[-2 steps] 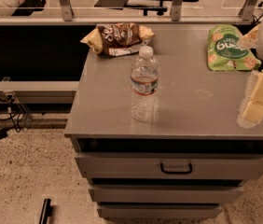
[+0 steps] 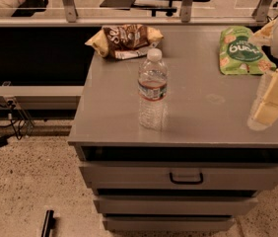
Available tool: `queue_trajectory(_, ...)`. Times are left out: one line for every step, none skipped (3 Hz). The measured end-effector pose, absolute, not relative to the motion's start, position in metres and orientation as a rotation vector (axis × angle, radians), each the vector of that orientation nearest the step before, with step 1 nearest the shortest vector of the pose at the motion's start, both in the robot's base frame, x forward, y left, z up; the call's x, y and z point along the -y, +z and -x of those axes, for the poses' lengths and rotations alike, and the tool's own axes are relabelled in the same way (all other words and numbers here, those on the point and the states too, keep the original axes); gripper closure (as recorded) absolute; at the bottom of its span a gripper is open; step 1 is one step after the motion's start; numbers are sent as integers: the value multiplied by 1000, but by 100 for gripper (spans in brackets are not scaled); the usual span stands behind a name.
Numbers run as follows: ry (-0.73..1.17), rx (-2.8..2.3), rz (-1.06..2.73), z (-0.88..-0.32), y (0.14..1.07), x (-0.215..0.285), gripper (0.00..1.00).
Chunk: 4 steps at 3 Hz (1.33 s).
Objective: Knock water bottle over
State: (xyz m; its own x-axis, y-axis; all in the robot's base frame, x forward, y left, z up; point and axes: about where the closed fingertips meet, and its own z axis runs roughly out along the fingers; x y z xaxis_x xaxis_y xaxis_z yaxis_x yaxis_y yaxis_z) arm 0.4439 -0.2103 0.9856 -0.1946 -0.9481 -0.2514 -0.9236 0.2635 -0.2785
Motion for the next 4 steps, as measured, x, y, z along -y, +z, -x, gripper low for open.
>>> queue_trajectory(-4,-2031,1665,-471,995,193,0)
queue_trajectory(180,-1822,1635,-501,1004,154,0)
queue_trajectory(408,-1628,1626,-513,1016,105,0)
queue_trajectory(595,-1514,1601,-513,1018,74,0)
